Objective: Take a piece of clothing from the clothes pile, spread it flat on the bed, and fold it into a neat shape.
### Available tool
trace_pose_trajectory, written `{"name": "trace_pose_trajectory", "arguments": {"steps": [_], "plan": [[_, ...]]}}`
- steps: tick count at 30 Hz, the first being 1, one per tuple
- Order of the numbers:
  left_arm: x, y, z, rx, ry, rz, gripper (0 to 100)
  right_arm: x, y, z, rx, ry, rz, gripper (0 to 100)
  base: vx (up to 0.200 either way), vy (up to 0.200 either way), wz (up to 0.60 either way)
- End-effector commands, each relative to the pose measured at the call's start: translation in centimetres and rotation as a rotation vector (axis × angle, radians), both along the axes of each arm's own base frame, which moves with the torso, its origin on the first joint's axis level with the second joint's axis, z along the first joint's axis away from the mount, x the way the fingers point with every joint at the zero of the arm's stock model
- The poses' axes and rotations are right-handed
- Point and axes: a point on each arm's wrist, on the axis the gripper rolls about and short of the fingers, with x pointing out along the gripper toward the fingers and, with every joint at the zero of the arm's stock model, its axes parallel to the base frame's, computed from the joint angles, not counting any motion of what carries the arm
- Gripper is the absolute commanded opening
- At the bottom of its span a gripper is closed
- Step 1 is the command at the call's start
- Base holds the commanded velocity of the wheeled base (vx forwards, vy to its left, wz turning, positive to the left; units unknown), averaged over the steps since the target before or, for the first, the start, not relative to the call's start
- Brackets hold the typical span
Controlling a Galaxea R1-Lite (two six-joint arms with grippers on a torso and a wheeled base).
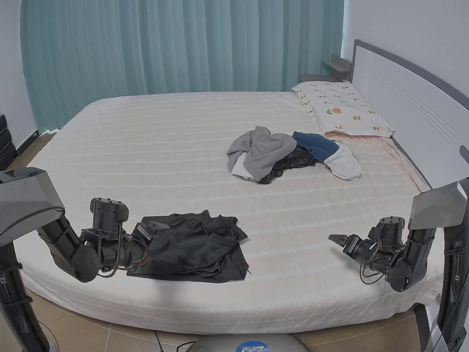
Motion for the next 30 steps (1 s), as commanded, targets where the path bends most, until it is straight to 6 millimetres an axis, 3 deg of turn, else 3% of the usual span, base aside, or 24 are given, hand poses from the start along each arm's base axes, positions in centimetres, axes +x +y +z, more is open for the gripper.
{"name": "trace_pose_trajectory", "arguments": {"steps": [1, 14, 30], "plan": [[0.1, 0.2, -0.4, -0.001, 0.014, 0.002, 100, 0.1, 0.1, 0.3, -0.001, -0.01, 0.003, 100, 0.0, 0.2, 0.0], [0.2, 0.2, -1.0, -0.002, 0.033, 0.002, 100, 0.1, 0.5, 1.6, 0.002, -0.052, 0.015, 100, 0.0, 0.2, 0.0], [0.3, 0.2, -1.3, -0.003, 0.039, 0.005, 100, -0.7, 4.1, 2.8, -0.112, -0.11, 0.048, 100, 0.0, 0.2, 0.0]]}}
